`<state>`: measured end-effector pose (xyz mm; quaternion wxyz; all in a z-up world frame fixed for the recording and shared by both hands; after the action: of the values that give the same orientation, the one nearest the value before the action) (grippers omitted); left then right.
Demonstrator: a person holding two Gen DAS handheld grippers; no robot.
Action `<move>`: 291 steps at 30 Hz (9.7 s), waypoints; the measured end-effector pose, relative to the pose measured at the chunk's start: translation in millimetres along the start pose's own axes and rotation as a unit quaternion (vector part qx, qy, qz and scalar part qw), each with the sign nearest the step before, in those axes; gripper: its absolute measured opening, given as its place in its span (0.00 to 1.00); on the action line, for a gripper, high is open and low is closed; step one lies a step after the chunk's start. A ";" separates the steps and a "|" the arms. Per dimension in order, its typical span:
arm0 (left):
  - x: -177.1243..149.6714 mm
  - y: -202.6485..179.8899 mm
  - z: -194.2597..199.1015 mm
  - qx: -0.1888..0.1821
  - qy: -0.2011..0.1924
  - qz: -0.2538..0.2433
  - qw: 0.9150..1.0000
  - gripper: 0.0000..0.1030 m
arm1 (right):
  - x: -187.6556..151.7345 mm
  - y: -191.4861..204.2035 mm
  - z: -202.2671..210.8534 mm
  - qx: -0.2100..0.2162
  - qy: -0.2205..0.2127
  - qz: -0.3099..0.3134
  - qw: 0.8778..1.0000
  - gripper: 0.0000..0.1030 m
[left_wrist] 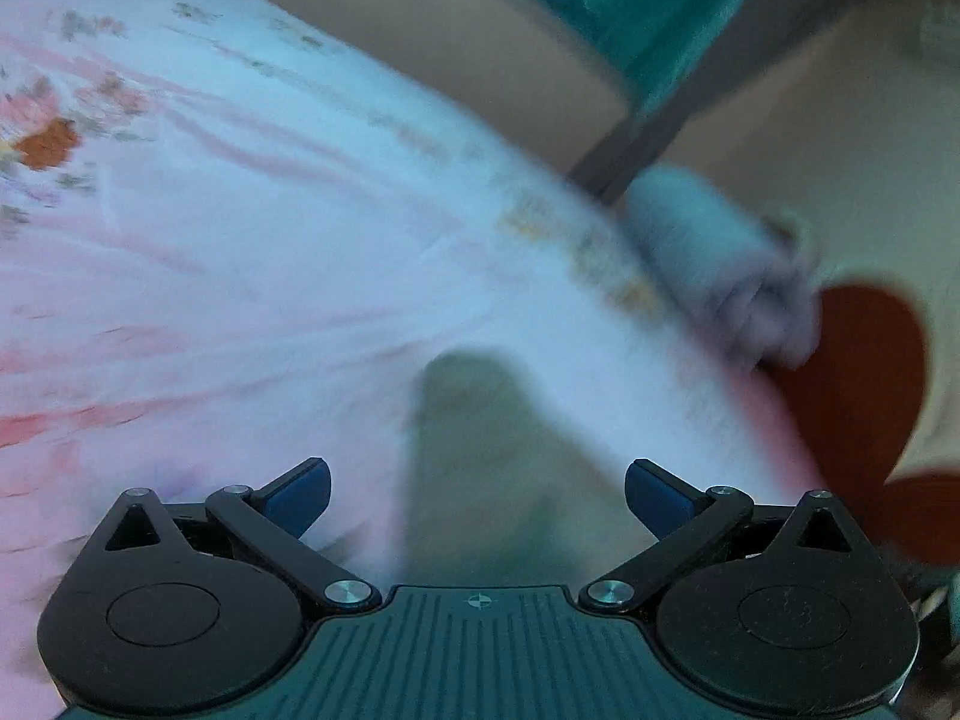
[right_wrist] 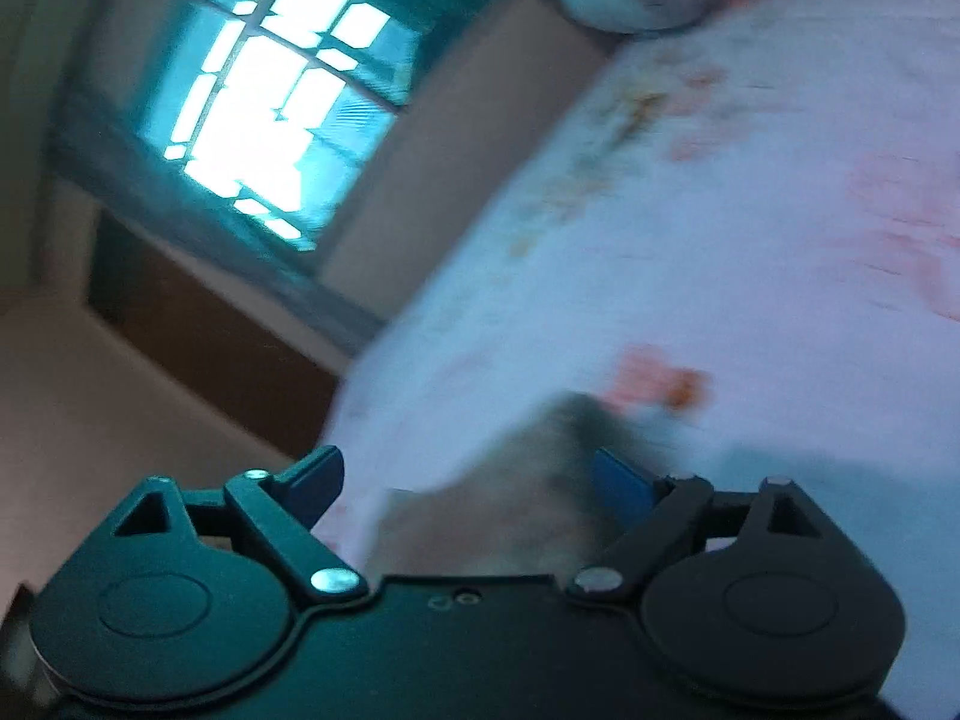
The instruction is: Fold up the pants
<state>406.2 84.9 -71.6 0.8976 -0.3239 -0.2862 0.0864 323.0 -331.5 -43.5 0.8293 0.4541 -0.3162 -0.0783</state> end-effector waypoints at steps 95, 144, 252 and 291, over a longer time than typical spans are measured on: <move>-32.0 -9.9 -25.1 -0.208 0.145 -0.015 0.967 0.24 | -12.7 -4.2 -32.0 0.079 0.195 -0.015 0.978 0.39; 86.8 102.4 -9.0 0.256 -0.042 -0.119 0.958 1.00 | 93.8 27.6 -228.9 -0.211 0.126 0.222 0.944 0.94; -224.3 -85.4 169.8 0.238 -0.202 -0.220 0.924 1.00 | -184.2 130.8 46.3 -0.225 -0.064 0.327 0.916 0.94; -222.2 -84.6 167.7 0.236 -0.197 -0.226 0.924 1.00 | -183.8 130.8 46.2 -0.224 -0.064 0.327 0.916 0.94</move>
<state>125.6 32.9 -14.9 0.8691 -0.0063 -0.4946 0.0087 130.1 -212.2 -3.9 0.8668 0.1218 -0.4732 0.0994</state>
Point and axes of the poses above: each gripper's, at about its wrist camera, not at the fingertips, and z roughly against the way its jaws point, y to its left, x to its top, the point moved 8 cm from there along -z, roughly the way its jaws point, and after that the axes turned 15 degrees about y, right-handed, at the moved point
